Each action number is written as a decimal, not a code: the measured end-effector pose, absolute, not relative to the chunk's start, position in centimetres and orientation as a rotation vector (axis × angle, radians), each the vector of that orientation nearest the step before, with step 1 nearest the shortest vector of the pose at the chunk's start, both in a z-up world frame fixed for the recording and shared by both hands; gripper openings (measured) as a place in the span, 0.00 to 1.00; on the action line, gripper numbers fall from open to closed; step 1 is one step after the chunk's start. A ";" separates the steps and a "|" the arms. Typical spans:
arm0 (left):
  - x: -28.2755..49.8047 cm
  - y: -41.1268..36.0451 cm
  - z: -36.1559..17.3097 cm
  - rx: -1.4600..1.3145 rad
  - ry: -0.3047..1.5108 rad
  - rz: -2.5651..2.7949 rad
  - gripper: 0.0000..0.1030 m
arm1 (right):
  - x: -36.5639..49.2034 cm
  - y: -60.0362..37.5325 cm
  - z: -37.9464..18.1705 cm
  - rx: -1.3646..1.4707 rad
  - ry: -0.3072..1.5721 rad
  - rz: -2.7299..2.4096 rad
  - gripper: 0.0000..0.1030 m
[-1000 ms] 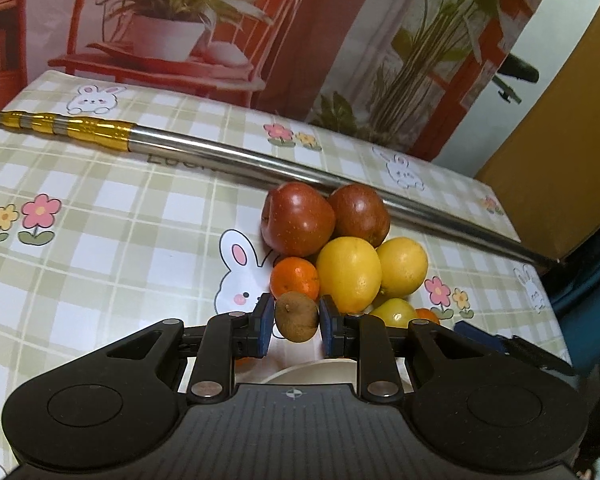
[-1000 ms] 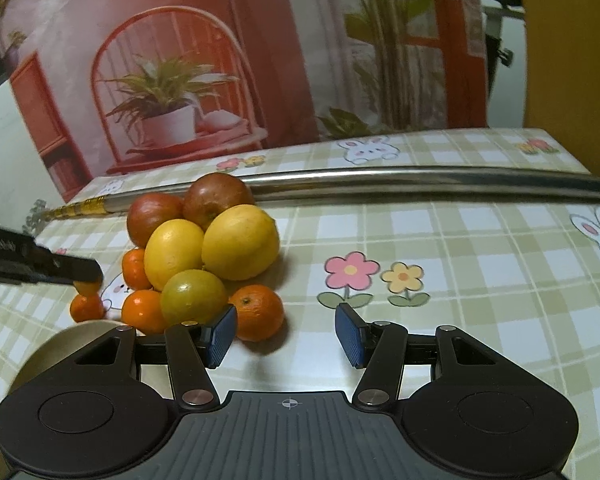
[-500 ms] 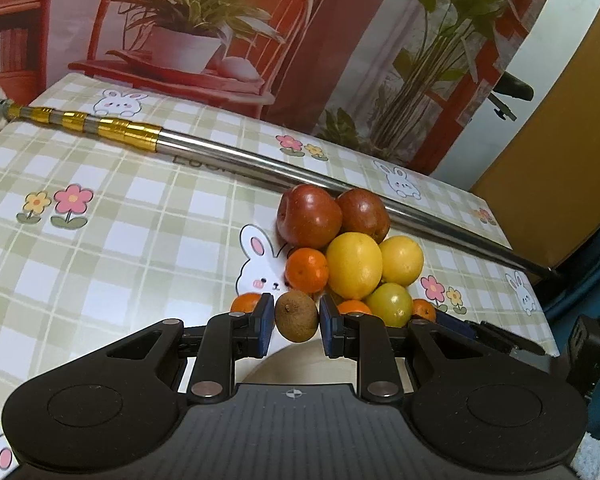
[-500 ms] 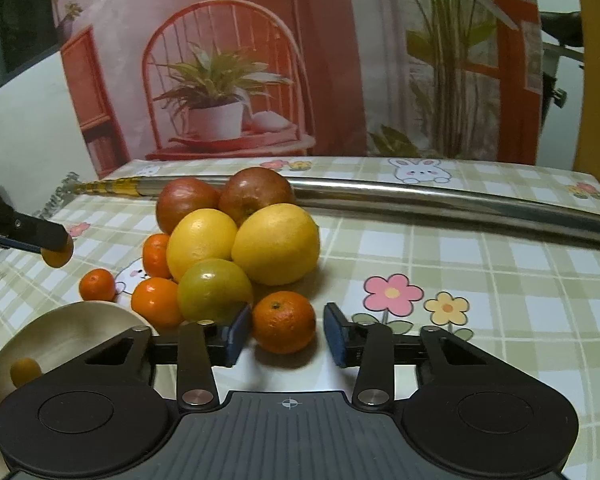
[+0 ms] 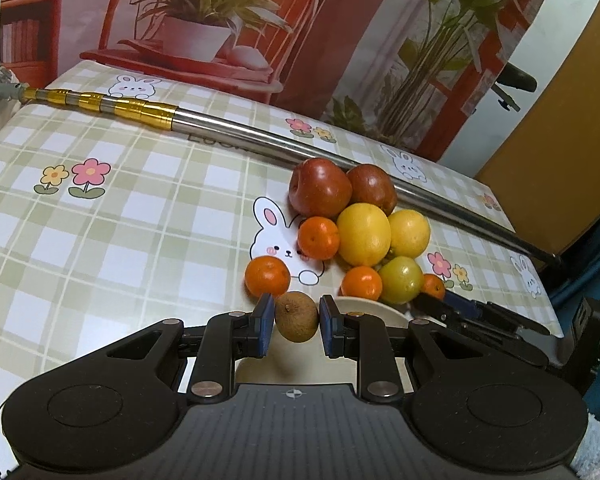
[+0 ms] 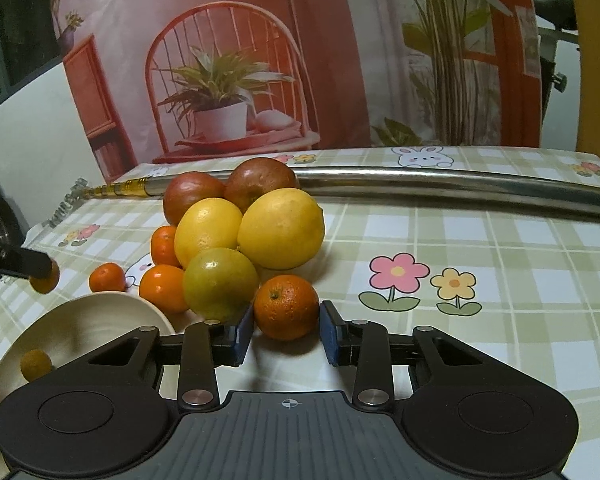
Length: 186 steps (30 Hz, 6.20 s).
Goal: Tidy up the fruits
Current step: 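Grasp a mandarin with the right tool while the left tool carries the kiwi to the plate, then open the left tool to drop the kiwi onto the plate, then carry the mandarin over the plate with the right tool and release it, then move the left tool to the fruit pile and grasp a mandarin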
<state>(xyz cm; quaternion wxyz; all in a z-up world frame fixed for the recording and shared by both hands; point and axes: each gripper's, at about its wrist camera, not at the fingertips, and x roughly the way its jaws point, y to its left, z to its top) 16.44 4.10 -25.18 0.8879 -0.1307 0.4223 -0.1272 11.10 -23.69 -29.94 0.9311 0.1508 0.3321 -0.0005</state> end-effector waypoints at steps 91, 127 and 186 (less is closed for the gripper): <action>11.1 4.3 -25.3 -0.077 0.780 -0.236 0.26 | 9.3 -14.9 -24.8 0.260 0.845 0.014 0.31; 8.1 4.5 -21.2 -0.112 0.704 -0.203 0.26 | 6.6 -16.5 -21.3 0.262 0.772 -0.087 0.32; 26.4 -2.1 -28.0 -0.224 1.142 -0.315 0.31 | 9.8 -26.9 -22.1 0.461 0.638 -0.161 0.34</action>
